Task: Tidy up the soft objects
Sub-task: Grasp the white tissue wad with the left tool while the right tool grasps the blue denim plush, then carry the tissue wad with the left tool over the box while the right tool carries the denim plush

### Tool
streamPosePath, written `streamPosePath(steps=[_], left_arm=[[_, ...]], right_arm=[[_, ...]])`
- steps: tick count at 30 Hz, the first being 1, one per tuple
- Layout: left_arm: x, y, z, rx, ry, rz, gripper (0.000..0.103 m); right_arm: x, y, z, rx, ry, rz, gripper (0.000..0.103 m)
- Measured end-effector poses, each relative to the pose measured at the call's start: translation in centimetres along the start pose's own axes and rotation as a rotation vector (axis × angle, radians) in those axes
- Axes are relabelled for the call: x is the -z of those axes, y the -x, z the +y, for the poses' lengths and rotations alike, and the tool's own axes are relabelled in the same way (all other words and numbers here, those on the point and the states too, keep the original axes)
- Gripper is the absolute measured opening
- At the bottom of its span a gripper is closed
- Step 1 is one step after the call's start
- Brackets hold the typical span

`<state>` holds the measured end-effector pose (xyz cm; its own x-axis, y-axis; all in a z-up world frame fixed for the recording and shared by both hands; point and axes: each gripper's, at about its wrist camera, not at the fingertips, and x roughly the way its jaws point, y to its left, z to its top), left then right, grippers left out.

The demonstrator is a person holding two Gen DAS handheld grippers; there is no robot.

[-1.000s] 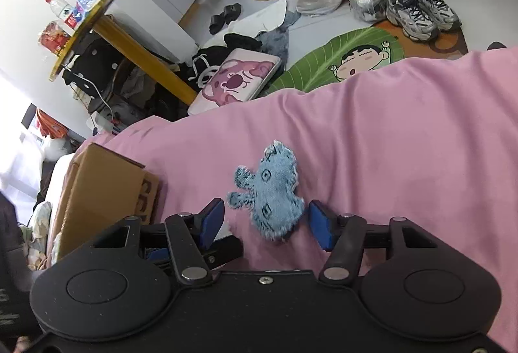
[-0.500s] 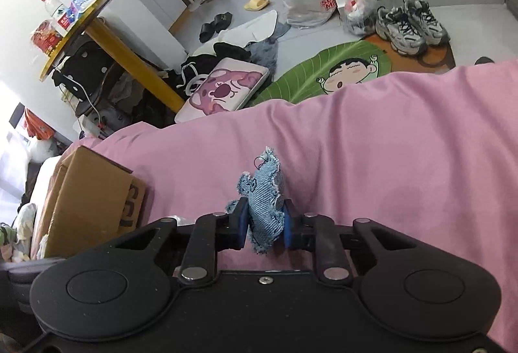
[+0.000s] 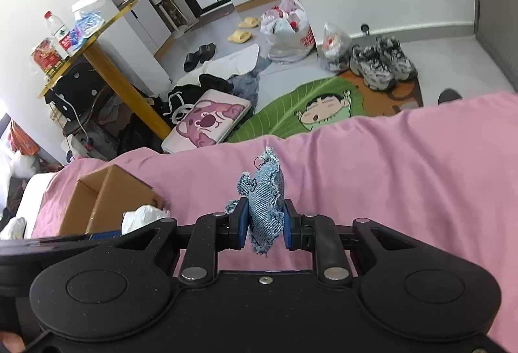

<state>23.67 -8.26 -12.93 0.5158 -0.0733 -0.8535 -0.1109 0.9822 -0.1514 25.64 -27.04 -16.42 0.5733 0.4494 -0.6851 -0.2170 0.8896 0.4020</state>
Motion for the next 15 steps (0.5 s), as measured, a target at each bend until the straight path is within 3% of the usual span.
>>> streamPosePath(steps=[15], left_arm=[[0.5, 6.6, 3.2, 0.041, -0.037, -0.086, 0.044]], right_arm=[[0.5, 5.6, 4.7, 0.044, 0.109, -0.099, 0.021]])
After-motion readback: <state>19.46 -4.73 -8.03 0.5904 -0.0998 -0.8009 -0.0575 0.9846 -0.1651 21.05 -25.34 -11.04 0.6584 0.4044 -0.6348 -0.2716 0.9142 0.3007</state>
